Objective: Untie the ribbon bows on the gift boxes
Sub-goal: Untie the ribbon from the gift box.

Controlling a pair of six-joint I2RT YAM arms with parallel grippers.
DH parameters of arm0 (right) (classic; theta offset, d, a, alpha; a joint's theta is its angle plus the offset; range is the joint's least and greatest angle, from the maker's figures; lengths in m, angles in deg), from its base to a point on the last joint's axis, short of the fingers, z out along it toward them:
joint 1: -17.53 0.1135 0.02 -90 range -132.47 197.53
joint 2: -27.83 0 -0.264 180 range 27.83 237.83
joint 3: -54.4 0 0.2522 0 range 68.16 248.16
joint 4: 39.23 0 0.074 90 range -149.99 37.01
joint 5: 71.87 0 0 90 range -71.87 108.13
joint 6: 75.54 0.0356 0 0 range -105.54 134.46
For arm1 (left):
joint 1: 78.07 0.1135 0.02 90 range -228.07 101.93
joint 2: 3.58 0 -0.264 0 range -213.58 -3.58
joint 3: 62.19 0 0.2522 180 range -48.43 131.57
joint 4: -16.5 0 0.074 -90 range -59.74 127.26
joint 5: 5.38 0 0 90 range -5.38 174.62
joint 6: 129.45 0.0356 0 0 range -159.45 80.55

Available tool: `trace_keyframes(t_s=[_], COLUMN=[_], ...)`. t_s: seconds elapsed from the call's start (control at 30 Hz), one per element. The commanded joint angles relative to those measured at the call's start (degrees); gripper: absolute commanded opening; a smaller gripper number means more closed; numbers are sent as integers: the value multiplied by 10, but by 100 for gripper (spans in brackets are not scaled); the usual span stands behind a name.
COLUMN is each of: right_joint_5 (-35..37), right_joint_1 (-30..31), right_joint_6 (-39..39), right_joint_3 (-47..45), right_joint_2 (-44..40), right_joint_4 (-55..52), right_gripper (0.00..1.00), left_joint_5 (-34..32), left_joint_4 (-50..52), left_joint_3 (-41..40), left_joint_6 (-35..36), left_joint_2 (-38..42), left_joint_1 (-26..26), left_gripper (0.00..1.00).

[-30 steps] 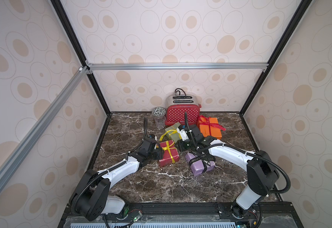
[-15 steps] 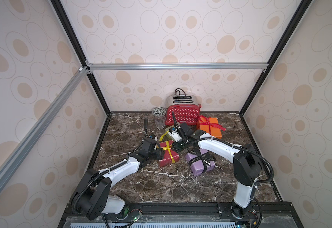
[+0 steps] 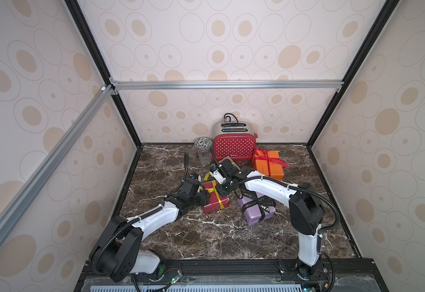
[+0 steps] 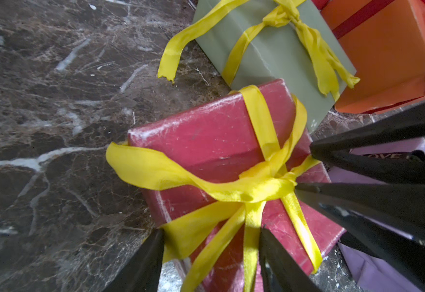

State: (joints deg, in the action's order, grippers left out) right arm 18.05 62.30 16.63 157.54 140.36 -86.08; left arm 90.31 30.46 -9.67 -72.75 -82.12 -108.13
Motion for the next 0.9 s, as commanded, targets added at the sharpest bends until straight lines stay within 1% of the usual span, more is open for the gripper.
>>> trace_keyframes(t_s=[0.0, 0.1, 0.2, 0.27, 0.33, 0.43, 0.5, 0.63, 0.8, 0.87], right_joint_5=[21, 27, 33, 37, 43, 36, 30, 2, -41, -47], right_joint_1=[2, 2, 2, 2, 0, -5, -12, -30, -46, -50], right_joint_6=[-8, -9, -11, -11, -5, 8, 19, 48, 83, 98], right_joint_3=[12, 2, 11, 15, 7, -21, -36, -66, -108, -120], right_joint_2=[15, 7, 16, 21, 17, -5, -18, -46, -78, -86], right_joint_4=[-18, -1, -8, -15, -9, 17, 29, 52, 79, 83], right_gripper=[35, 34, 27, 20, 11, 1, 0, 0, 0, 0], left_joint_5=[-16, -23, -25, -28, -36, -47, -54, -67, -76, -82], left_joint_4=[-4, -2, 0, 1, 4, 7, 9, 13, 19, 29], left_joint_3=[0, -1, 1, 0, -2, -5, -6, -8, -7, -1], left_joint_6=[4, 4, 3, 3, 2, 1, 0, -1, -2, 2], left_joint_2=[12, 16, 16, 18, 24, 32, 36, 44, 47, 45], left_joint_1=[-3, -3, -3, -3, -3, -3, -3, -3, -3, -3], left_gripper=[61, 63, 64, 66, 67, 68, 68, 73, 74, 75])
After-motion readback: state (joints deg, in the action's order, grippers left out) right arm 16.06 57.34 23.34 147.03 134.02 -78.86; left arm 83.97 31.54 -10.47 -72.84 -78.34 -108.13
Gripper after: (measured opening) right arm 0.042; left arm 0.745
